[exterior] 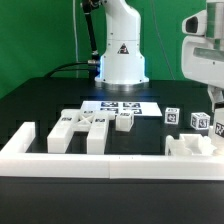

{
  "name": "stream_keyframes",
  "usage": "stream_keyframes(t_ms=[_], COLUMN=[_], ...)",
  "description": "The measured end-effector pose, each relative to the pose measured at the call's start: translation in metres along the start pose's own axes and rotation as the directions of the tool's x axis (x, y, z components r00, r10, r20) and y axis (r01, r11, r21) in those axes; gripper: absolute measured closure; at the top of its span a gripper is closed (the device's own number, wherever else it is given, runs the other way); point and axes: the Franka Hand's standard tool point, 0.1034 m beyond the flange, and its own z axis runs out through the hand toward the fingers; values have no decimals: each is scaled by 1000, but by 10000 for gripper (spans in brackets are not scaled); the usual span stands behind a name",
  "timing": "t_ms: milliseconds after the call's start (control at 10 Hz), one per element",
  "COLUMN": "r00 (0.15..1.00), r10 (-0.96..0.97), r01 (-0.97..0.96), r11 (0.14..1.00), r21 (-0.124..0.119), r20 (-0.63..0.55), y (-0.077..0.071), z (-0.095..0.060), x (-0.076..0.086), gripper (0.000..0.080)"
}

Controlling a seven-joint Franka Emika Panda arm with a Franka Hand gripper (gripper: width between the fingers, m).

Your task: Assemble chair

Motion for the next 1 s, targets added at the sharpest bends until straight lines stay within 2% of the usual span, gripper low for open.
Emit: stream_keyframes(t_ms=[100,200,300,400,600,800,900,1000], r00=[997,994,981,962,891,768,734,634], r10=[-72,-106,-196,-271,-454,-640,-679,-773], r01=[72,106,196,271,454,640,679,773], r11=[997,994,981,962,891,768,734,634], r21=[-6,-5,-3,-4,-3,-3,-3,-3], r20=[3,3,2,3,4,4,4,4], y=[1,1,0,0,0,0,0,0], z=[0,0,0,1,1,1,1,1], x=[0,-1,-2,-4,-4,-4,-4,-3], gripper=[341,220,220,164,152,151,151,151])
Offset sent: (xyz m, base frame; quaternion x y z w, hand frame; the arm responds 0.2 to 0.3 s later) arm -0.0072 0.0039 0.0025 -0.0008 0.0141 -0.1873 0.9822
